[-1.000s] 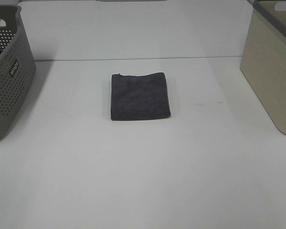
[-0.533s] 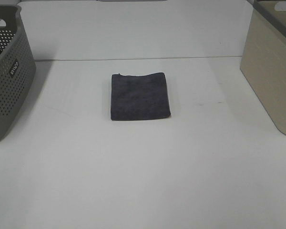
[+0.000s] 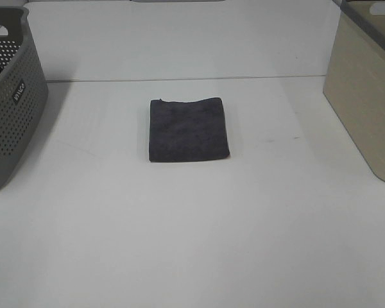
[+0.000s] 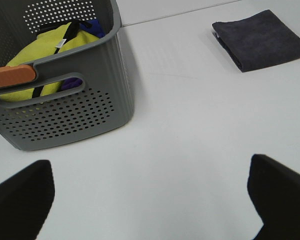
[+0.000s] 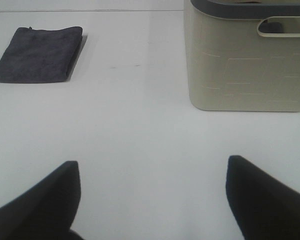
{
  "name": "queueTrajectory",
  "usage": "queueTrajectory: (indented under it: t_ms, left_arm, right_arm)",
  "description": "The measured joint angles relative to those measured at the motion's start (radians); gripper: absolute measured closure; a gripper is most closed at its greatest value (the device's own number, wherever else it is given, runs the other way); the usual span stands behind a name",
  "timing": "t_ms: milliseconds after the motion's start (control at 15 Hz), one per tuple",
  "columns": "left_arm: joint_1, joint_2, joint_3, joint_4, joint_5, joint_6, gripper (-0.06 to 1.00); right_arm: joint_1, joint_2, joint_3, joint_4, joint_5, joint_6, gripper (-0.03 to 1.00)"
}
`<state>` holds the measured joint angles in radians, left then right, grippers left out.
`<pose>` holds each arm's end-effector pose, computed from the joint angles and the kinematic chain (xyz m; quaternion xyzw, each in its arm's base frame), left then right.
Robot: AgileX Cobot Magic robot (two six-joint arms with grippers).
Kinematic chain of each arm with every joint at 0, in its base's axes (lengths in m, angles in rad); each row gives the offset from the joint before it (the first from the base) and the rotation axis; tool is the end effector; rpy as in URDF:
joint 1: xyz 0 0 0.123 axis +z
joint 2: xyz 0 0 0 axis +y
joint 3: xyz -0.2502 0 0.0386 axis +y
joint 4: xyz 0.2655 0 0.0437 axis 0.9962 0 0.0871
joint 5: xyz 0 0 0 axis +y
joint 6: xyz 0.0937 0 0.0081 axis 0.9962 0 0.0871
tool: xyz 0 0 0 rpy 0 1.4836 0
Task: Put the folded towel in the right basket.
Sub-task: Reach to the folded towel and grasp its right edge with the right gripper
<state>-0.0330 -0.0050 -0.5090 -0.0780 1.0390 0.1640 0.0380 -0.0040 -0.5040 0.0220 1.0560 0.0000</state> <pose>0.0441 -0.0078 0.2892 0.0843 0.8389 -0.0038 0.5377 0.0445 0.0035 0.2860 -0.0166 0.8497 0.0210 0.5266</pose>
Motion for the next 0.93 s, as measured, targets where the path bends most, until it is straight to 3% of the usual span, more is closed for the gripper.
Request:
queueTrajectory:
  t_ms: [933]
  left_arm:
    - [0.0, 0.0, 0.0, 0.0, 0.0, 0.0, -0.04]
  right_arm:
    - [0.0, 0.0, 0.0, 0.0, 0.0, 0.0, 0.22]
